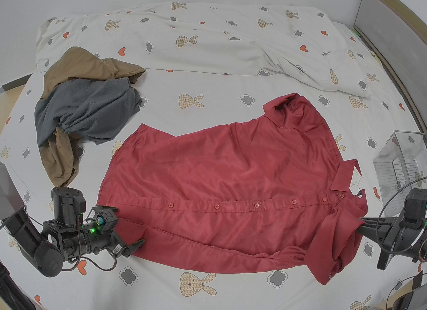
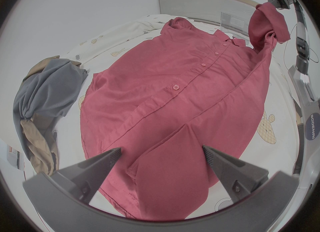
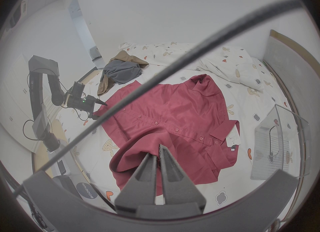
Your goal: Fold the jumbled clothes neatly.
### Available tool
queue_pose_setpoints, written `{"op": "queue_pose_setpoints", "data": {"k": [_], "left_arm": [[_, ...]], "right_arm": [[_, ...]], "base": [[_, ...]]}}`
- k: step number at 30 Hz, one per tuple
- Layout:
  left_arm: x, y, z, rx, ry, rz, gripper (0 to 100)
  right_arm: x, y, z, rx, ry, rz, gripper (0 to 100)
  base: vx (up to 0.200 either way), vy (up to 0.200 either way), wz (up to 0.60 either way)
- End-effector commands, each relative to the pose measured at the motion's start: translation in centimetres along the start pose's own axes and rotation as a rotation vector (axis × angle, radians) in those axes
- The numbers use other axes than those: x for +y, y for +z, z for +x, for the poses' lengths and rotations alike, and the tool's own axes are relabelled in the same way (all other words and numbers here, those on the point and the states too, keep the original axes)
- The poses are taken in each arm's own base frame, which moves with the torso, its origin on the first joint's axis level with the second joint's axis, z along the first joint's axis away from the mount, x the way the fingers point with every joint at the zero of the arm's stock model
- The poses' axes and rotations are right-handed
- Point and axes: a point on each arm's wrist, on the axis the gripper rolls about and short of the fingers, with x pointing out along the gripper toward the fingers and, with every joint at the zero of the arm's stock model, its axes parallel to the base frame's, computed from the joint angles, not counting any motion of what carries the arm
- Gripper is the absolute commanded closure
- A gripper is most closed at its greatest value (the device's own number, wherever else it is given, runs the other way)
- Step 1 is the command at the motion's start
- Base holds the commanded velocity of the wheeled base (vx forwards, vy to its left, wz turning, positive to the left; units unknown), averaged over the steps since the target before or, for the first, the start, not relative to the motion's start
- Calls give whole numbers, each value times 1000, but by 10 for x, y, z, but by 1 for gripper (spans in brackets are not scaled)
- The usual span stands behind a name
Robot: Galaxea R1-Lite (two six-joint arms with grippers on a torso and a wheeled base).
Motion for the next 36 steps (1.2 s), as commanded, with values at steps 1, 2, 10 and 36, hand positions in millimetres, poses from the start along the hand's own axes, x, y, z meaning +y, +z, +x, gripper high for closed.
{"op": "queue_pose_setpoints", "data": {"k": [1,2,10,36], "left_arm": [[-1,-2,4,13,-8,-4,0],[-1,-3,3,14,-9,-4,0],[-1,-1,-6,-4,6,-4,100],[15,-14,-39,2,120,-68,100]], "right_arm": [[0,0,1,4,0,-2,100],[0,0,1,4,2,-2,100],[0,0,1,5,0,-1,100],[-32,22,25,33,-237,123,100]], "base": [[0,0,0],[0,0,0],[0,0,0],[0,0,0]]}}
